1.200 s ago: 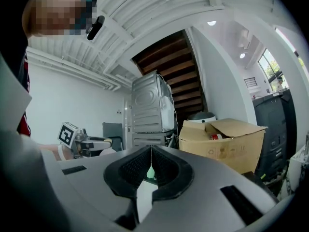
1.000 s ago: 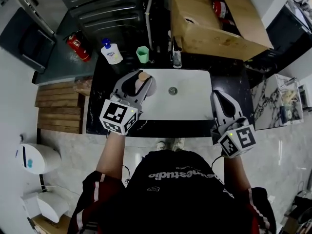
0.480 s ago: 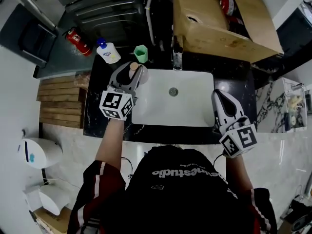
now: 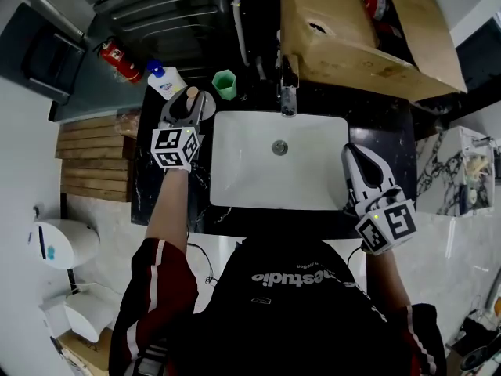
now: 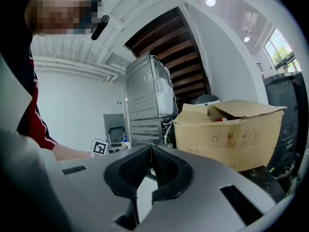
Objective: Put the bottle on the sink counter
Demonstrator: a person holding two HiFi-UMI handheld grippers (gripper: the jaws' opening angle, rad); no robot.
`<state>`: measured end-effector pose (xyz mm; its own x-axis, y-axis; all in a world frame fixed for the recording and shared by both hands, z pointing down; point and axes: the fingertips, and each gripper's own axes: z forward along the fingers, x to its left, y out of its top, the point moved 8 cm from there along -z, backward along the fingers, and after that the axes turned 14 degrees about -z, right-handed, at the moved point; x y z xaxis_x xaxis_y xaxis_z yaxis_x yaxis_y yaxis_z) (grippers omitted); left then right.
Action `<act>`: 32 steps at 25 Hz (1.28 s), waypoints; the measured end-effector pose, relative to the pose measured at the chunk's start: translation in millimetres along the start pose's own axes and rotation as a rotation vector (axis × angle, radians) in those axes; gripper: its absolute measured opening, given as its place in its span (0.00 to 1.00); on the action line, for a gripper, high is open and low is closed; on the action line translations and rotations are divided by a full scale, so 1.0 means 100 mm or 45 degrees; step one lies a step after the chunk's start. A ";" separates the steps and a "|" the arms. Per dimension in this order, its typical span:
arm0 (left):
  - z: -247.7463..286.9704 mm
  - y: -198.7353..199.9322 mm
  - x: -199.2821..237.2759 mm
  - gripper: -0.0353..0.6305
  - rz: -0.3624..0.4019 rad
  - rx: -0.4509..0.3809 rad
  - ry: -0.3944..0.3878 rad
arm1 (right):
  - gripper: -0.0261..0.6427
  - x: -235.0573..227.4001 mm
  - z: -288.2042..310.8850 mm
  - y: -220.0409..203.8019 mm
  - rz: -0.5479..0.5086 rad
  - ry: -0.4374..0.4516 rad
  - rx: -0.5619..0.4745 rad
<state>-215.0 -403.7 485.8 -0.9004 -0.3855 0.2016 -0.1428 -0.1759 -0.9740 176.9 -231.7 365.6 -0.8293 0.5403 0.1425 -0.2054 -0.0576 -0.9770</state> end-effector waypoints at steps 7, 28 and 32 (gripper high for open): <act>0.32 -0.30 0.33 0.27 -0.069 0.007 0.088 | 0.10 -0.04 0.31 -0.06 0.033 0.001 -0.108; 0.69 -0.56 0.54 0.28 -0.010 -0.032 0.117 | 0.10 0.51 1.01 -0.22 -0.019 0.233 -0.075; 0.69 -0.56 0.53 0.28 0.048 0.005 0.130 | 0.10 0.52 0.99 -0.19 -0.021 0.238 -0.068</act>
<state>-226.4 -477.3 557.9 -0.9422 -0.2977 0.1534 -0.1069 -0.1667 -0.9802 86.1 -285.6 407.5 -0.7142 0.6875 0.1314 -0.1861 -0.0055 -0.9825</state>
